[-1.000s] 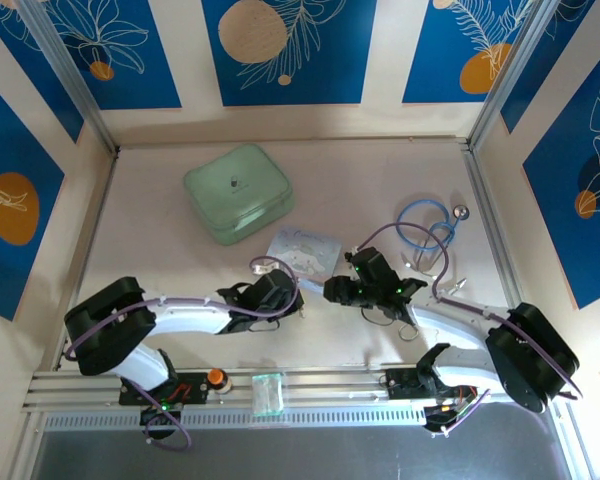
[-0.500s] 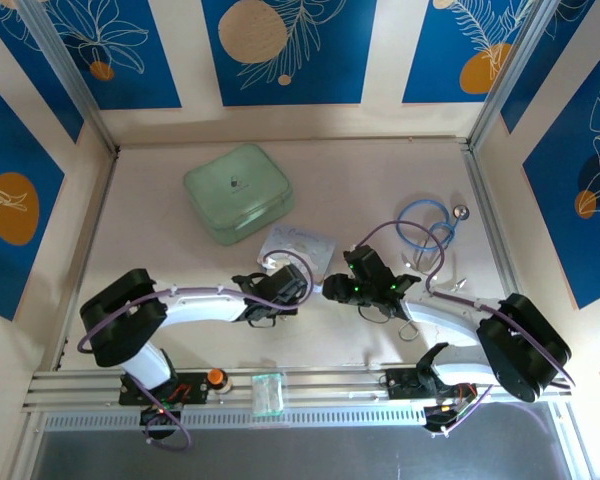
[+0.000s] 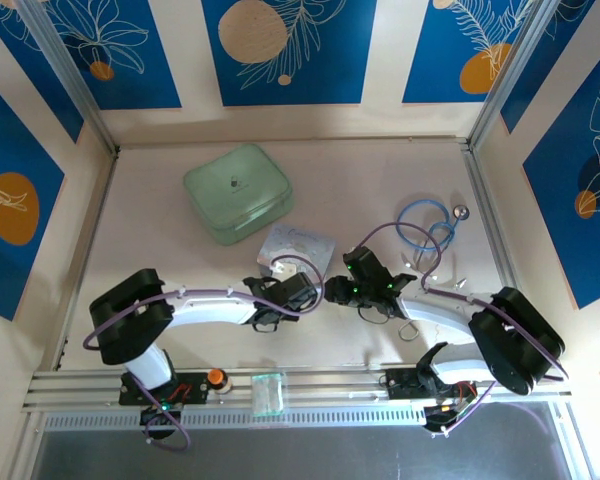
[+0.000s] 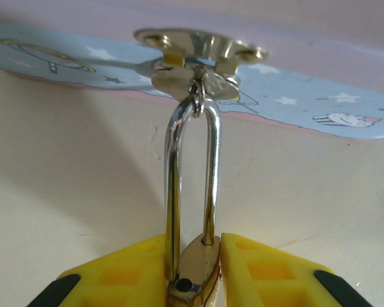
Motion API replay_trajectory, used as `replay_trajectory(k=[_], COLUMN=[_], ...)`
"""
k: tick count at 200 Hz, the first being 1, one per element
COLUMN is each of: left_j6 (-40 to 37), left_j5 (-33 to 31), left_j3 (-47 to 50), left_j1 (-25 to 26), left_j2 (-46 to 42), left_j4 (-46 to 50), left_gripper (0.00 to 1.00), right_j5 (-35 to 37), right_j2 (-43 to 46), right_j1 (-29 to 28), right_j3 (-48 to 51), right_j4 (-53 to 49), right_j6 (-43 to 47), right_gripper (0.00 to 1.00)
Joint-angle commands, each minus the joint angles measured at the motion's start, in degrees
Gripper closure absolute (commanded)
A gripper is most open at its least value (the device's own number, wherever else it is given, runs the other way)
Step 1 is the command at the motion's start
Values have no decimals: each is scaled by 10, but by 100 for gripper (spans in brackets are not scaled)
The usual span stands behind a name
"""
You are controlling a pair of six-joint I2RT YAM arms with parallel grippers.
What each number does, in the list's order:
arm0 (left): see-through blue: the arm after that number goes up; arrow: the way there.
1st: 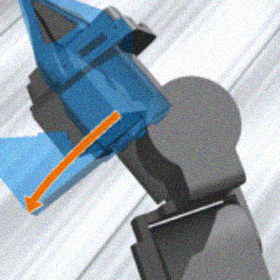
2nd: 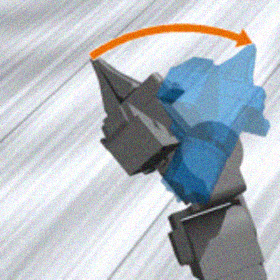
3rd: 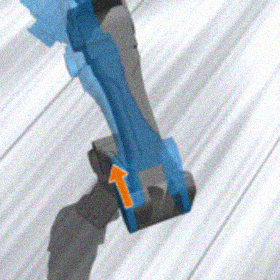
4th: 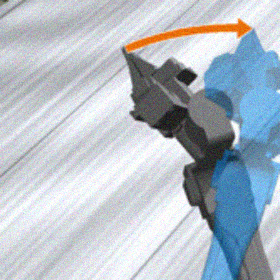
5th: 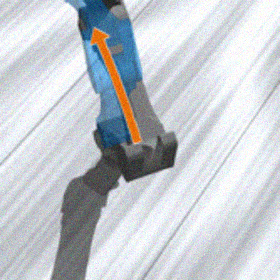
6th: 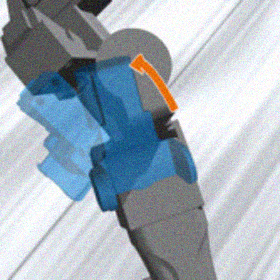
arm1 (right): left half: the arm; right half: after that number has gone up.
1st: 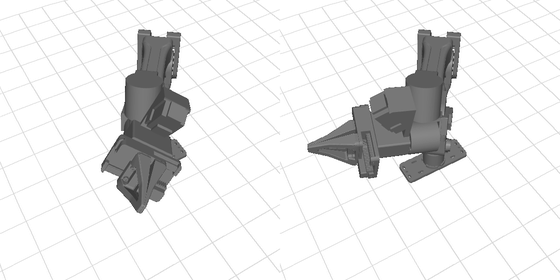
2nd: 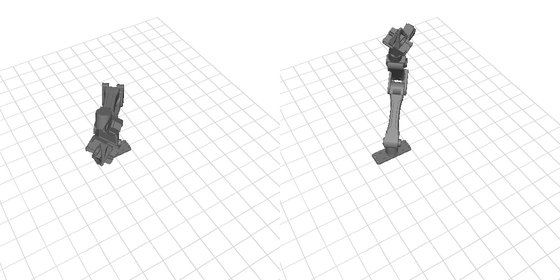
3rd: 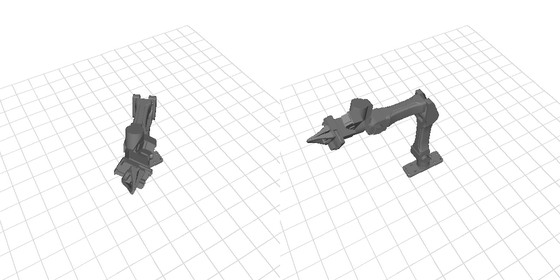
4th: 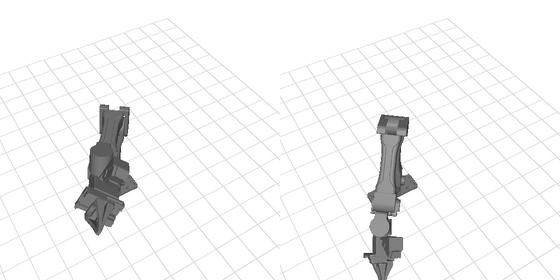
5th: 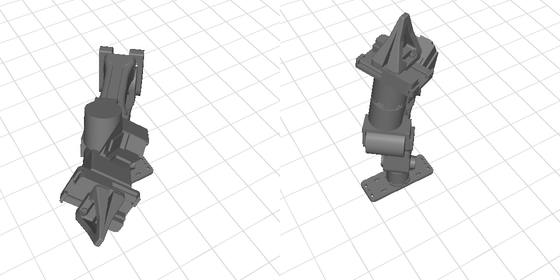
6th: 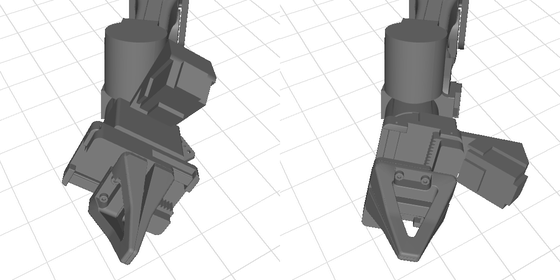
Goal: Unlock a padlock with a key
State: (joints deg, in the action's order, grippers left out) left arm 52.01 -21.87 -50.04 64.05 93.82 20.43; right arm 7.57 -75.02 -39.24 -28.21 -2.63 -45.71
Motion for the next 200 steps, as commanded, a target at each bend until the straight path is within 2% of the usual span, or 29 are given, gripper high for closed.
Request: replay_trajectory(k=[1, 24, 44, 80, 145, 200], left_j6=[6, 8, 10, 16, 29, 43], left_j5=[-30, -62, -65, -102, -81, -100], left_j3=[-25, -44, -57, -97, -110, -129], left_j1=[17, 35, 43, 62, 87, 108], left_j2=[9, 20, 40, 71, 83, 97], left_j4=[48, 89, 109, 168, 157, 180], left_gripper=[75, 79, 81, 81, 73, 75], right_j5=[5, 6, 8, 14, 26, 24], right_j2=[-4, -3, -3, -1, 18, 13], right_j1=[3, 3, 3, 3, 4, 4], right_j3=[-12, -9, -7, -4, 11, 16], right_j4=[-4, -4, -4, -10, -5, -2], right_j6=[-5, -7, -9, -15, -27, -37], right_gripper=[57, 58, 57, 58, 58, 58])
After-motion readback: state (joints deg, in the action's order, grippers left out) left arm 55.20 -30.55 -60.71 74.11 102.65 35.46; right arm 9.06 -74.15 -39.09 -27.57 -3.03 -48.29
